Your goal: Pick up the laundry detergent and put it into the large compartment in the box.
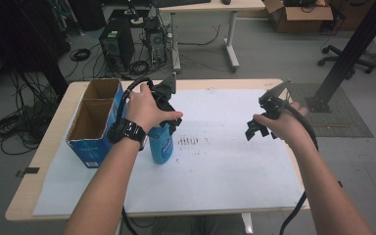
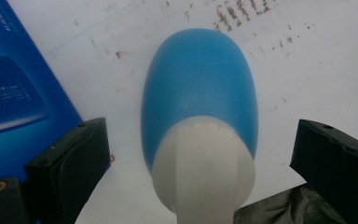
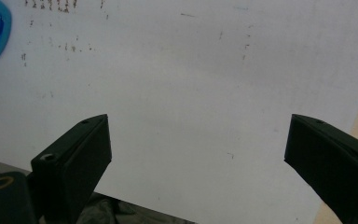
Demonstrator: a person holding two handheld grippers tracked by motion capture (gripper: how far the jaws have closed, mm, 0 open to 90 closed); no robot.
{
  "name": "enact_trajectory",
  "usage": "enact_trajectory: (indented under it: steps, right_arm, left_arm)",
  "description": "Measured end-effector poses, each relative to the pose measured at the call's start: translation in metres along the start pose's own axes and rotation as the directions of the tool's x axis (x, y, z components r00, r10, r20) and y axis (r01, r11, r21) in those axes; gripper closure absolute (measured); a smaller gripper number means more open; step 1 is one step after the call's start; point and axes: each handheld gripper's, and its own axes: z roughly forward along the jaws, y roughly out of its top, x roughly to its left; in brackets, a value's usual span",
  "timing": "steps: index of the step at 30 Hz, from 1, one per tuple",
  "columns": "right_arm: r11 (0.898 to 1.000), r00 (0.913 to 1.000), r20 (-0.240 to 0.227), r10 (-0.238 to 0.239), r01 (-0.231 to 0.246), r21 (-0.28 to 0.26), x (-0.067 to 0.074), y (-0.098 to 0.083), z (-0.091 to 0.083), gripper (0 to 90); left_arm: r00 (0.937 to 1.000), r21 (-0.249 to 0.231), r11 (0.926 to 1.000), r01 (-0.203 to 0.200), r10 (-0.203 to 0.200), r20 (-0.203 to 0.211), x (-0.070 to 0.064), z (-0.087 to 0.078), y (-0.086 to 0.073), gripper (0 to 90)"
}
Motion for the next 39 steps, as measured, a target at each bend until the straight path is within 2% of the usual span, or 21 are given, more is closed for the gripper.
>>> enact_trajectory:
  steps: [10, 23, 39]
  right_arm:
    - [1.000, 1.0000, -0.001, 0.006, -0.006, 0.002, -0.002, -0.001, 0.003, 7.3]
    - [1.000, 1.0000, -0.004, 0.003, -0.003, 0.003, -0.004, -0.002, 0.005, 7.4]
    - [1.000, 1.0000, -0.003, 0.002, -0.002, 0.006, -0.005, -0.002, 0.007, 7.3]
  left_arm:
    - [1.0000, 0.024, 0.9997, -0.003, 0.003, -0.005, -0.002, 0.016, 0.003, 6.6]
    - [1.0000, 0.033, 0.9994, -0.004, 0.004, -0.007, -0.002, 0.025, 0.004, 7.3]
    - [1.0000, 0.025, 0.9997, 0.002, -0.002, 0.001, -0.001, 0.026, 0.003, 15.1]
